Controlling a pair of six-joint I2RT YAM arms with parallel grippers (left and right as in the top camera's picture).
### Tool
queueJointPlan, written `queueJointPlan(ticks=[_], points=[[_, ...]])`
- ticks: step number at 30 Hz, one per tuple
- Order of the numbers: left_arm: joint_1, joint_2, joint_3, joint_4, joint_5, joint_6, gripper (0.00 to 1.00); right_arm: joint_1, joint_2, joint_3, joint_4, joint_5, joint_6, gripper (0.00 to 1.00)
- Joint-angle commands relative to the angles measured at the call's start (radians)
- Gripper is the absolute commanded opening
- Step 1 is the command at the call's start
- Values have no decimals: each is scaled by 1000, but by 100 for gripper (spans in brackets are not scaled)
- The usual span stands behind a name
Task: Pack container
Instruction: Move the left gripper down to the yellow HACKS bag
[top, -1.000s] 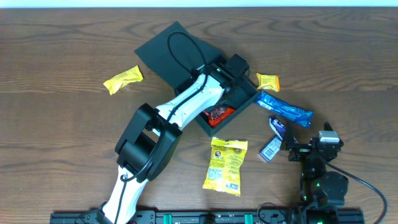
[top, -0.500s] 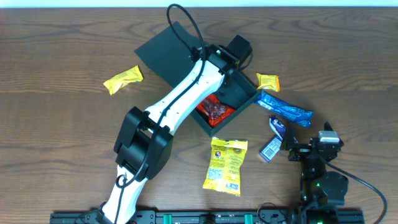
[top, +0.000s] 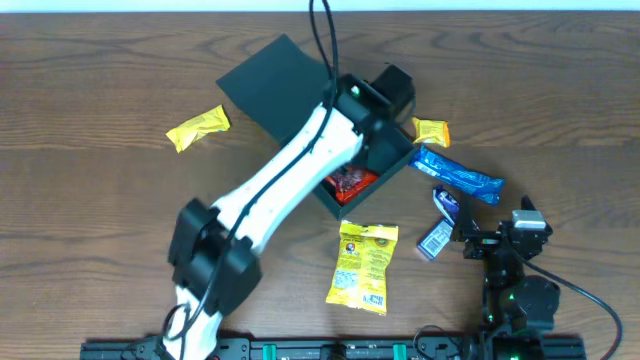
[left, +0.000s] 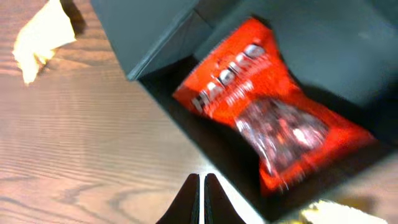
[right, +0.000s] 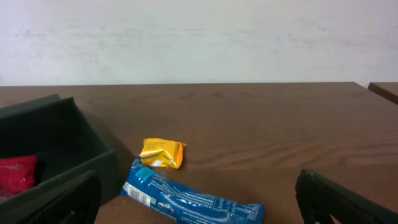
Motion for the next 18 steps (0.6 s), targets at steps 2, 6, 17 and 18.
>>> queueJointPlan(ticks=[2,6,17,18], points=[[-65,-111,25,-87,-22,-112,6,8,-6,-2,-5,-1,14,99],[-135,-159,25,-150,10,-174,6,8,-6,-2,-5,-1,14,99],[-337,-165,24,-207,-55,-286,9,8,-6,-2,-5,-1,14,99],[-340,-165,24,-209,-49,-278,9,8,-6,-2,-5,-1,14,99]])
